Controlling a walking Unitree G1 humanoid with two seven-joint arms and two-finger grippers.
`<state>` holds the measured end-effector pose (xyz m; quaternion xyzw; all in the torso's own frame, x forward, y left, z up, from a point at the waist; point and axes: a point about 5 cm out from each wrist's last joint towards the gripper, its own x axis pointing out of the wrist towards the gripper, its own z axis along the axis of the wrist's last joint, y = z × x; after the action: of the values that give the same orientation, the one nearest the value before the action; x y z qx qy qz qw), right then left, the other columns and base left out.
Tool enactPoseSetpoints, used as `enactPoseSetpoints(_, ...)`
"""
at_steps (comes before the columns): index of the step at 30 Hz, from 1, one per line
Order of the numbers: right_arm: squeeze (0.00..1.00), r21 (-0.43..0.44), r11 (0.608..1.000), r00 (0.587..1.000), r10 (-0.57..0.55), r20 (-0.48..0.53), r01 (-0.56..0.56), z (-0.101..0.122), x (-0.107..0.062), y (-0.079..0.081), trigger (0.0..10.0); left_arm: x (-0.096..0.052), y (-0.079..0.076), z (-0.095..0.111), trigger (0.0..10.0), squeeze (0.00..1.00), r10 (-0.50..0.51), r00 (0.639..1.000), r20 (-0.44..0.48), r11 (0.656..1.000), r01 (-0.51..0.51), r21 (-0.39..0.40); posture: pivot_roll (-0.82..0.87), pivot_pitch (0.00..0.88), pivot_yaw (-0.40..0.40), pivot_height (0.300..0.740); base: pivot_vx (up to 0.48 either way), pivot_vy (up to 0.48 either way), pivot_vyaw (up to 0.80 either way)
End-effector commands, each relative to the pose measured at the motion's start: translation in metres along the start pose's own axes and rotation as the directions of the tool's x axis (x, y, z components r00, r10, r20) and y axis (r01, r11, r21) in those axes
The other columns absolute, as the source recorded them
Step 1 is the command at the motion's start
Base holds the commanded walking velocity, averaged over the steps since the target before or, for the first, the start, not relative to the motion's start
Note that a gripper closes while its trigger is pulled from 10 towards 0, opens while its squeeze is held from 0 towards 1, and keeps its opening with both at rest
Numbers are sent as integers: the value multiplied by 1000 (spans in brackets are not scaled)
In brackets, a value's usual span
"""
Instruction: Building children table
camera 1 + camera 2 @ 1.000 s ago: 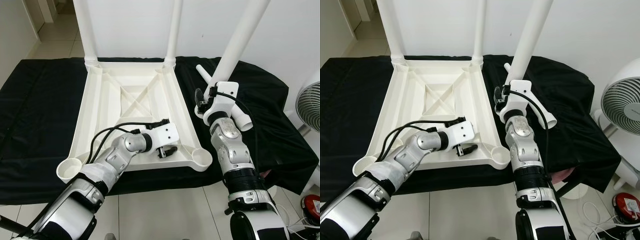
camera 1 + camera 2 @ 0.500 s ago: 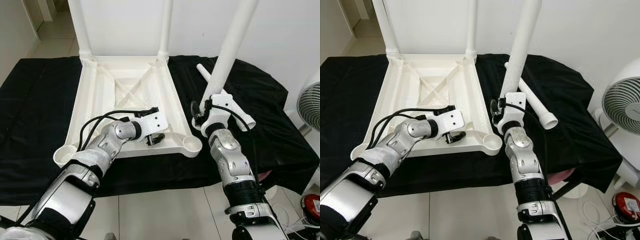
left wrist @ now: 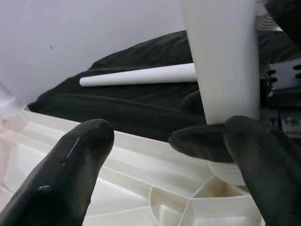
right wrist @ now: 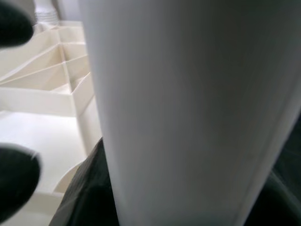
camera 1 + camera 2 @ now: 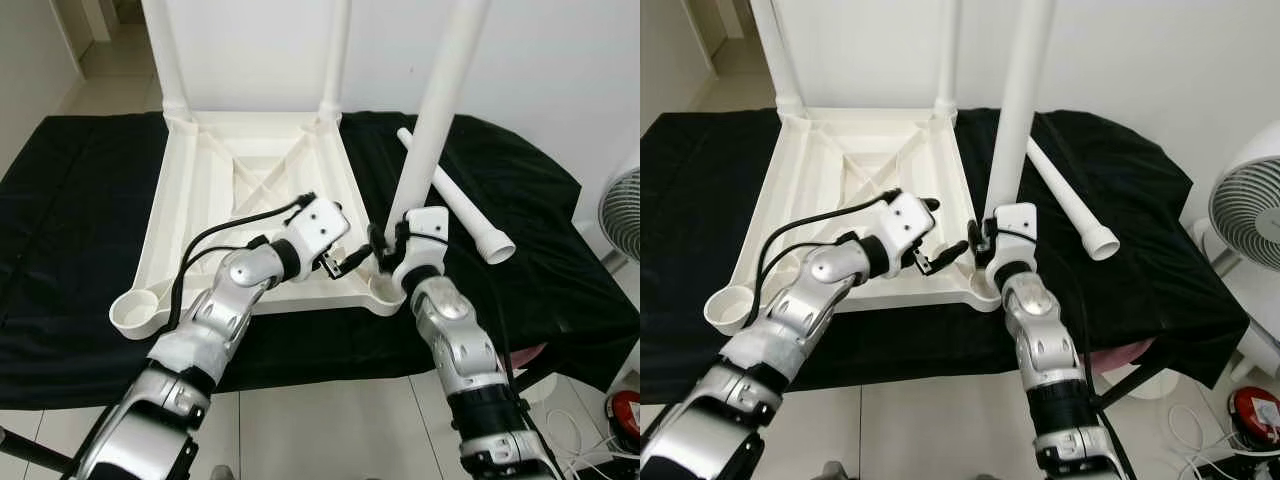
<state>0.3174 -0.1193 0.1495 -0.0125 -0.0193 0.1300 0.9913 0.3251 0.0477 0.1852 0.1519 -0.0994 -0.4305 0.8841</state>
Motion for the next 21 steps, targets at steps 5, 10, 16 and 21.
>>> enactPoseSetpoints(5, 0, -11, 999, 999, 38, -5, -38, -1, -6, 6, 10000, -5, -2, 1, 10000, 0, 26, 1000, 2, 998, -26, -61, -66, 0, -45, 740, 0, 0, 0)
enactPoseSetpoints(10, 0, -29, 998, 998, 52, -25, -53, -7, -9, 8, 10000, -12, -17, 0, 10000, 0, -10, 1000, -2, 996, 10, -88, -64, 0, -43, 740, 0, 0, 0)
enactPoseSetpoints(16, 0, -36, 998, 999, 47, -24, -48, -7, -6, 3, 10000, -22, -35, -10, 10000, 0, -83, 995, -47, 988, 76, -134, -64, 0, -39, 740, 0, 0, 0)
enactPoseSetpoints(21, 0, -39, 999, 999, 30, -13, -30, -3, -2, -3, 10000, -32, -44, -19, 10000, 0, -129, 988, -86, 981, 114, -157, -59, 0, -37, 740, 0, 0, 0)
